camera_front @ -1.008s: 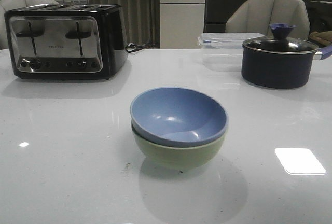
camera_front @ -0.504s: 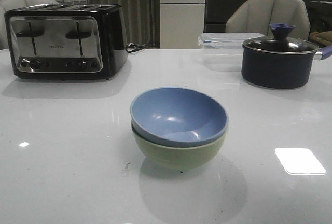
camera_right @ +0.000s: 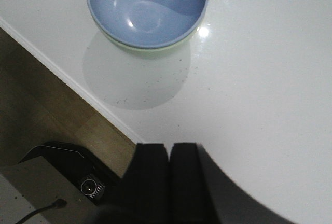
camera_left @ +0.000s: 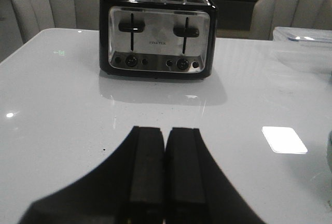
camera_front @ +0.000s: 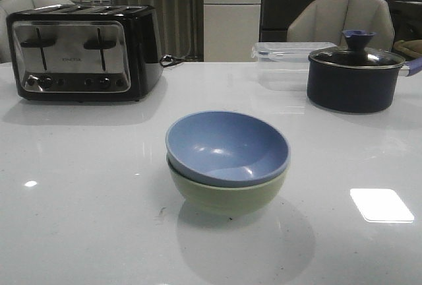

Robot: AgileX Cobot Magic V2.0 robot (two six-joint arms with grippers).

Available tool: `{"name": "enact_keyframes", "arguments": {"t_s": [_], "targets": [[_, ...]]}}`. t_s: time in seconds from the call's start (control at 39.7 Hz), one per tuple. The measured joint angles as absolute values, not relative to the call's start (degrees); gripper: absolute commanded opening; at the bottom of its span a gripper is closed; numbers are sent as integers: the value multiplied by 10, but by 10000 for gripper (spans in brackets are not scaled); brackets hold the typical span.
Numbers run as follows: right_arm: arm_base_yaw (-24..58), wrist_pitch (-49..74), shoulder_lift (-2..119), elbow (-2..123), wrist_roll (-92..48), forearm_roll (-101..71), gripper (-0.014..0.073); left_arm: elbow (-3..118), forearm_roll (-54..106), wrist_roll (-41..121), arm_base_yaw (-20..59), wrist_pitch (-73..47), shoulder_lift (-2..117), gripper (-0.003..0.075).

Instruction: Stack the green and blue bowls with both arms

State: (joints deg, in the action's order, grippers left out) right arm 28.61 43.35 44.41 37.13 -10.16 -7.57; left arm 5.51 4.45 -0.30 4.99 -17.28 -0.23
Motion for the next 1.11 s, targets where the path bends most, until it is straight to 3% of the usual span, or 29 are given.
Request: {"name": "enact_keyframes", "arguments": {"t_s": [0.33, 1.11], "targets": [[286, 433, 444, 371, -101, -76, 52, -2, 66, 0, 28, -57, -2, 93], [286, 433, 444, 371, -101, -76, 52, -2, 51, 31, 31, -4, -2, 93]]}}
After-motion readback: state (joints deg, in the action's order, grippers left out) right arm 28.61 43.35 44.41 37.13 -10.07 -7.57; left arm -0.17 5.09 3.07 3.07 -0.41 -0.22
